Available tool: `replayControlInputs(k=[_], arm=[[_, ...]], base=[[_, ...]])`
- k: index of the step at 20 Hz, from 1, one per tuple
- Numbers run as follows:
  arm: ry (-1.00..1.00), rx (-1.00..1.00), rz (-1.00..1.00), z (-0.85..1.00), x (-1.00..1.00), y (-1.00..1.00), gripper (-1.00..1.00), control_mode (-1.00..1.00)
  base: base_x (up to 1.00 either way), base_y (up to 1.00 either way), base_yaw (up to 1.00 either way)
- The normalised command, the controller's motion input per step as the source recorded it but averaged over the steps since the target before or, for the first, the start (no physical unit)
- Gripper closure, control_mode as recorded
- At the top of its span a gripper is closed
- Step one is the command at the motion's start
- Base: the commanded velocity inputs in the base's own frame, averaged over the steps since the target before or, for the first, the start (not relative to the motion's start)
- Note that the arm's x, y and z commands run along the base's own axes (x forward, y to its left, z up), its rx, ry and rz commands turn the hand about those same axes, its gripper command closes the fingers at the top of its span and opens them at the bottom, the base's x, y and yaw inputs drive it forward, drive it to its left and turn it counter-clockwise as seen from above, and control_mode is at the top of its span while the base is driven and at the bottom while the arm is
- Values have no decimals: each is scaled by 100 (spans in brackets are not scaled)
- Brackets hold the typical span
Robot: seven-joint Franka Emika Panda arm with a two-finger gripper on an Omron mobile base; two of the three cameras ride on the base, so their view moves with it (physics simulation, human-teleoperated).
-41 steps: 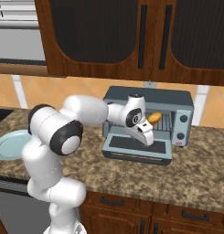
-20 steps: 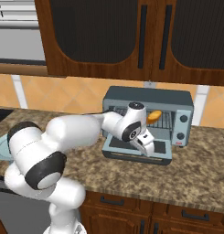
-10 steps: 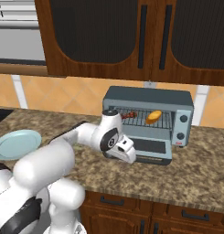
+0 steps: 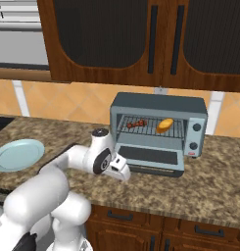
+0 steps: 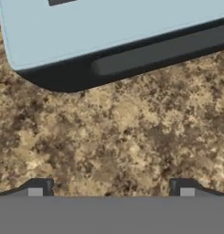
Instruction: Pick up the kebab skewer and baguette bread, and place them inside the toaster oven. Close the toaster oven door and start by setting the timer.
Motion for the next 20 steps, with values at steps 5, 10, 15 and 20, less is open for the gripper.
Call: replayControlInputs(k=[5, 10, 15, 20], arm=[[0, 0, 2, -8, 28, -5, -100, -100], [0, 0, 0, -8, 24, -12, -100, -100], [0, 0, 0, -13, 32, -13, -100, -100], [0, 0, 0, -22, 18, -9, -100, -100]], base=[[0, 0, 0], [0, 0, 0], [0, 0, 0], [0, 0, 0]])
